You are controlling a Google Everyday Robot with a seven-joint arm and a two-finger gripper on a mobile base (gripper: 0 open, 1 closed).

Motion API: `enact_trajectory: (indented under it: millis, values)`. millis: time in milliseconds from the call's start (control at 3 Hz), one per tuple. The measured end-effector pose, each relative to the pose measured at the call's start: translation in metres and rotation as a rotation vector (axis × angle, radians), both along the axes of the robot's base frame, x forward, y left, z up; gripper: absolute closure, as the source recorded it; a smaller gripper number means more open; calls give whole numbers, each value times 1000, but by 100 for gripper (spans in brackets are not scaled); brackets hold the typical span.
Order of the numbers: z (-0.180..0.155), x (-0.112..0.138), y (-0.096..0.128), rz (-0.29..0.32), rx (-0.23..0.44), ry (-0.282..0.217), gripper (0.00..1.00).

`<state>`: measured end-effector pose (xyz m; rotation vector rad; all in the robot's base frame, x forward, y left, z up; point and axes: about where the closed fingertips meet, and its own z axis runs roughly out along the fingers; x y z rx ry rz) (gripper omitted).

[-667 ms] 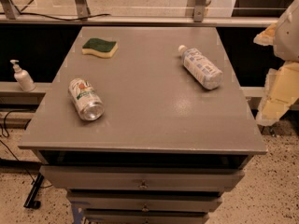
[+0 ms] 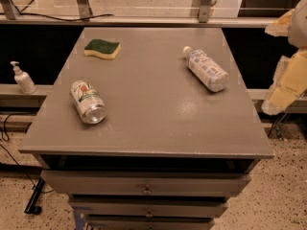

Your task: Place blue plastic bottle upright

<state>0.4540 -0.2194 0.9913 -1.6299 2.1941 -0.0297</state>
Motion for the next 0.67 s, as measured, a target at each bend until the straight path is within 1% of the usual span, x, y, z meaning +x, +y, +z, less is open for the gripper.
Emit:
enact_trajectory:
  millis: [333,667]
  values:
    - [12,36,19,-55,142,-15,0]
    - [16,70,47,-155,258,6,0]
